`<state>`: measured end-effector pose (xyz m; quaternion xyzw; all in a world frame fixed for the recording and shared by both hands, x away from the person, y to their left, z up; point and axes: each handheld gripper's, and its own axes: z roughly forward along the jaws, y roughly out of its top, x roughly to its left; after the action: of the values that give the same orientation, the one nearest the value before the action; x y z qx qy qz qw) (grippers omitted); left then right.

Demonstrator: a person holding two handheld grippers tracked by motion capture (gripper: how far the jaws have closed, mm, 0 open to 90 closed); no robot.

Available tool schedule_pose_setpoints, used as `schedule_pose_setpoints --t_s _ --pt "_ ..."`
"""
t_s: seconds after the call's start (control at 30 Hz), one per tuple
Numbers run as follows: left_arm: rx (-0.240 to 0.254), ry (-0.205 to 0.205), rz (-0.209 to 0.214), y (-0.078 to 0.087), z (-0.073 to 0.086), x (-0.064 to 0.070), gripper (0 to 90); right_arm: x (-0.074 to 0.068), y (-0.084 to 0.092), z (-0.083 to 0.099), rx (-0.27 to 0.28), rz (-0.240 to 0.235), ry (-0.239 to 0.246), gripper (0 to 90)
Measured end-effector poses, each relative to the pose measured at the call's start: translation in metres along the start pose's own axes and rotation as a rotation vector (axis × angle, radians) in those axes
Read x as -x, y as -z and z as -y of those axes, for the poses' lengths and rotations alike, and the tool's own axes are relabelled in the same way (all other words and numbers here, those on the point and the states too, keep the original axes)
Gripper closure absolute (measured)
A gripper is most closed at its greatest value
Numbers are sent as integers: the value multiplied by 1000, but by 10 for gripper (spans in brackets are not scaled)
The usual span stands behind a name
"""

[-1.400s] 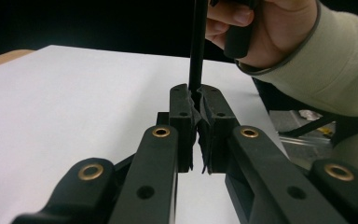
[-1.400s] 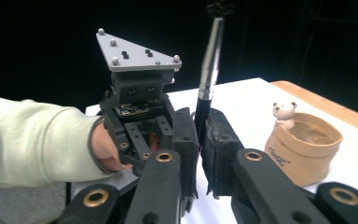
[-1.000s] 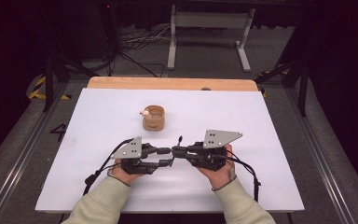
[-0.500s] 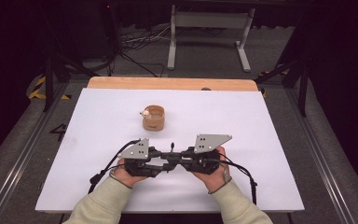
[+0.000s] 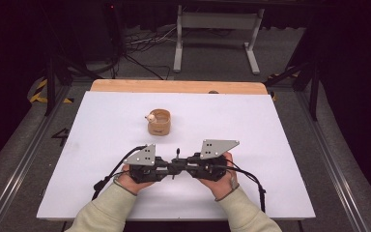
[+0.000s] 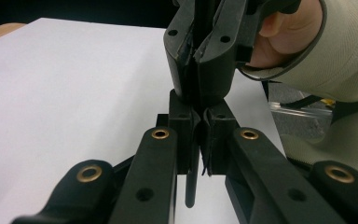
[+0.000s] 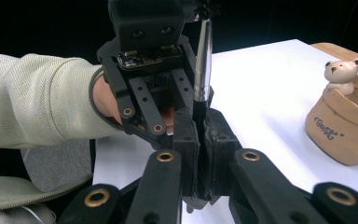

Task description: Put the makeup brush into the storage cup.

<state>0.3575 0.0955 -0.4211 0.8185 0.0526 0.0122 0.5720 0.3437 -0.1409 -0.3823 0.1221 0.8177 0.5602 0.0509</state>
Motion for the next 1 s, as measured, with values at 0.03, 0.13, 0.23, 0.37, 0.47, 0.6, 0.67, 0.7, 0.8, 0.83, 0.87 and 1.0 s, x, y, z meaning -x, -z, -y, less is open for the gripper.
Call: schedule_pose_setpoints --t_s 0.03,0.13,0.23,0.37,0.47,0.6,0.67,0.7,0.8,0.83,0.87,1.0 --pt "0 -1 -1 0 0 0 846 0 0 0 1 0 2 847" --pt "0 -6 -6 0 0 0 847 0 0 0 -1 4 5 827" --pt "2 -1 -10 1 -1 0 847 -1 2 -1 6 17 3 700" --pt "12 10 -29 4 -2 -3 848 -2 7 -2 21 48 0 551" --pt "23 30 -48 8 -5 -6 847 -2 14 -3 46 102 17 441" --pt "58 71 -91 15 -9 -12 846 -1 24 -2 51 199 35 290" --pt "65 80 -131 19 -13 -15 845 0 30 0 59 222 32 264" --pt "71 78 -138 20 -14 -16 845 1 34 1 66 244 32 235" --pt "71 83 -168 23 -19 -19 844 3 43 2 72 285 22 200" --pt "73 89 -192 24 -21 -20 844 3 43 2 72 285 22 200" --pt "78 94 -212 25 -24 -22 844 4 46 3 75 293 19 195" --pt "85 101 -265 28 -33 -27 844 6 58 6 82 318 13 188"
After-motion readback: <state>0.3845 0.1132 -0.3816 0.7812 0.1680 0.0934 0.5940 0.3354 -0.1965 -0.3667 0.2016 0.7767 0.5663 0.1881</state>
